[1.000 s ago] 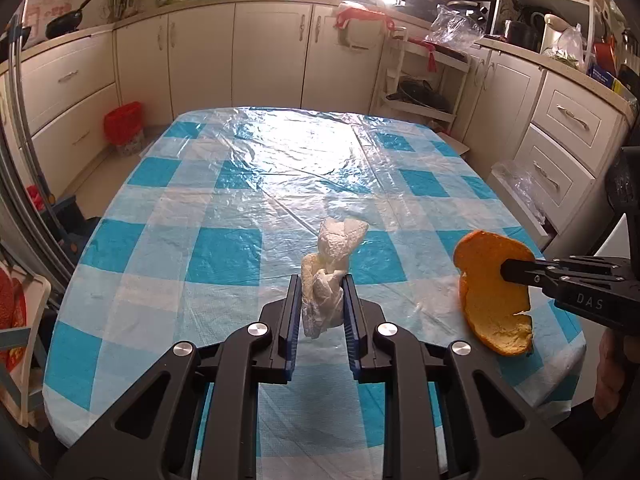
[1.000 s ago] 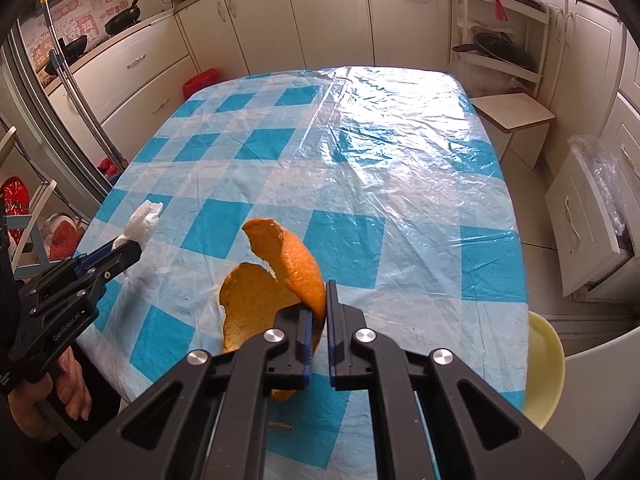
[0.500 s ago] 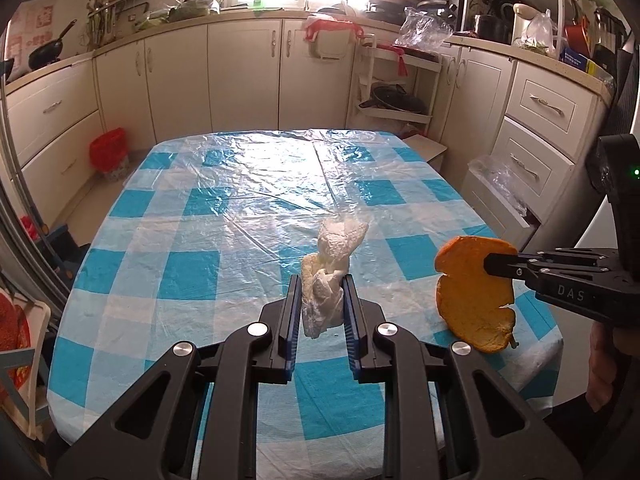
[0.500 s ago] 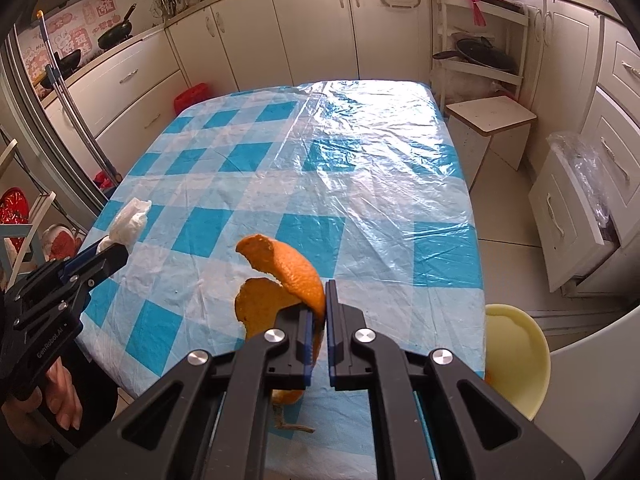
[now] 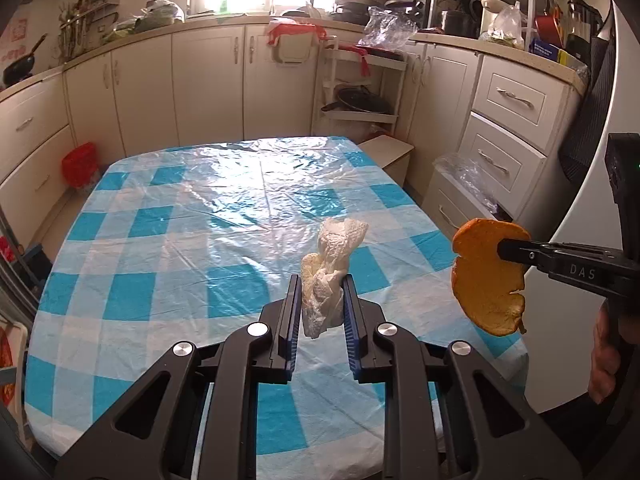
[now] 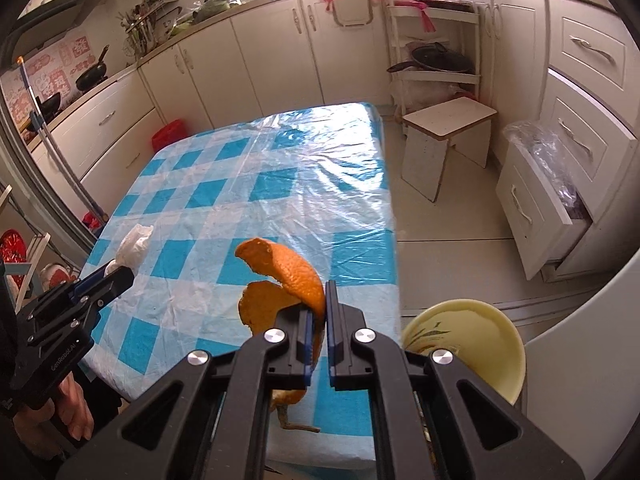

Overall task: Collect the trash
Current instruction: 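Lift the tissue and peel and carry them to the yellow bucket, then open both tools over the bucket to drop the tissue and peel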

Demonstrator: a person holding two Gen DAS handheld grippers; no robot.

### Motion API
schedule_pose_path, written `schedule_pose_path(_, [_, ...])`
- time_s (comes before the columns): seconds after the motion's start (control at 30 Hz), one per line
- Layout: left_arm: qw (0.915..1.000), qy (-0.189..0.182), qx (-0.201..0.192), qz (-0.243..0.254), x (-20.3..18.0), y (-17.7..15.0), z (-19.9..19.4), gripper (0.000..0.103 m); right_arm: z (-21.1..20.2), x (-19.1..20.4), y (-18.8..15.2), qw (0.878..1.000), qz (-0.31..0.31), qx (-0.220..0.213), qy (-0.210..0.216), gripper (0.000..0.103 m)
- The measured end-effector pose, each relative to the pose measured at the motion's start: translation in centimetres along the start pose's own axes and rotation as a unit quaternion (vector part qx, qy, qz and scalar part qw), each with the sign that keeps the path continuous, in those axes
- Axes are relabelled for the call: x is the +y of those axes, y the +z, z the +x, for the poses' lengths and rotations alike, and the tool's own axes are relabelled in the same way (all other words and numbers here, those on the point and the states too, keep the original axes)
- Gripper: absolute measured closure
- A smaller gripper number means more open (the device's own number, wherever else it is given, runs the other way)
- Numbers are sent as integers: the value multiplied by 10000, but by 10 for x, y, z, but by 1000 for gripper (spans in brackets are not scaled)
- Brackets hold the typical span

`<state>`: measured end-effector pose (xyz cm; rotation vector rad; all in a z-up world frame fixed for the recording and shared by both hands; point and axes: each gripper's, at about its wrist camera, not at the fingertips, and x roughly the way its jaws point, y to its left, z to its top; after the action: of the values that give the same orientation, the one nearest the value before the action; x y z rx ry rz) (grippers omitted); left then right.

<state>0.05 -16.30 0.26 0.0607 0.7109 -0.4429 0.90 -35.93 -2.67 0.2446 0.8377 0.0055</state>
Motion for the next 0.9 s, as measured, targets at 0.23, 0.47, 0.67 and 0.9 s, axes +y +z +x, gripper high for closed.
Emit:
schedule_pose_path(0.23, [9990,-418,-4,184,-42,8,11,84,-23,-56,-4,9956,629,-266,-645,97])
schedule_pose_path(0.47, [9959,-797,-23,424,-90,18,20,84,-26,-93,-15,9868,1166,-177,-1113,97])
schedule_pose_path(0.67, [9934,-985,7,589,-120,21,28,84,-21,-115,-21,9813,1455,-40,-1258,97])
schedule_pose_path(0.9, [9901,-1155,116,783,-151,19,42,84,-10,-133,-31,9762,1693,125,-1346,97])
